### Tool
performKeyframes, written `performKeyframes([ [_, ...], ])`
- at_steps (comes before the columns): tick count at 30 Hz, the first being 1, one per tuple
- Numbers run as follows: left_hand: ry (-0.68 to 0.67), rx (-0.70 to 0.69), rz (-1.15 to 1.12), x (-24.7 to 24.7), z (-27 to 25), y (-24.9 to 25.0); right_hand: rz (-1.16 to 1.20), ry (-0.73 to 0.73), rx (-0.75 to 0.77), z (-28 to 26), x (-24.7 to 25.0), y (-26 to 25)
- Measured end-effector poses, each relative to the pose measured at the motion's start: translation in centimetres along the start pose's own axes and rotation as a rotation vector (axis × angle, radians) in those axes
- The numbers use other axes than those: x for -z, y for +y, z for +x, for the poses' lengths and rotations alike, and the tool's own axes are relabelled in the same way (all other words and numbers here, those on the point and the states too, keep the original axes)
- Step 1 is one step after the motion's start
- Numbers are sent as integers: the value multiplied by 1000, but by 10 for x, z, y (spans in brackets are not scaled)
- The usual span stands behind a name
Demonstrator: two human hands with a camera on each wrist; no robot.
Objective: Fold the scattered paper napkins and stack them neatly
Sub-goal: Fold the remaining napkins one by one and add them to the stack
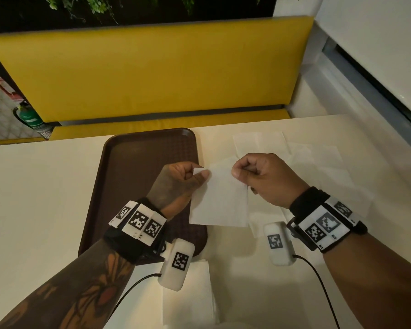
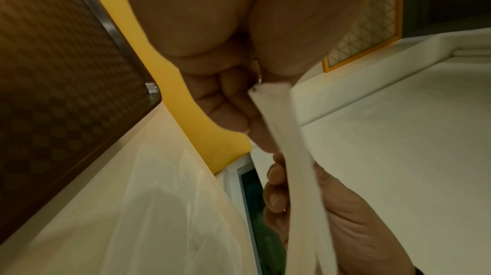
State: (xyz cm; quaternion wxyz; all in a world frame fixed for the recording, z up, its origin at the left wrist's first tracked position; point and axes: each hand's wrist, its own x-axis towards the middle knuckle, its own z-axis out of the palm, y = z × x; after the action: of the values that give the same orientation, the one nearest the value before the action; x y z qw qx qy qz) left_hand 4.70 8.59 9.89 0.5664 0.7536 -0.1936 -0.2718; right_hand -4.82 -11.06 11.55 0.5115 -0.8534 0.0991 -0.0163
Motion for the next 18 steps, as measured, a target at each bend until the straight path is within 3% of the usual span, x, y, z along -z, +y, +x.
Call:
performKeyframes([
  [6,33,52,78,6,-10,-13,-46,-61,-68,2,-12,5],
  [18,-55,310,326,37,-90,-83,-103,-440,-228,-43,-101,24],
])
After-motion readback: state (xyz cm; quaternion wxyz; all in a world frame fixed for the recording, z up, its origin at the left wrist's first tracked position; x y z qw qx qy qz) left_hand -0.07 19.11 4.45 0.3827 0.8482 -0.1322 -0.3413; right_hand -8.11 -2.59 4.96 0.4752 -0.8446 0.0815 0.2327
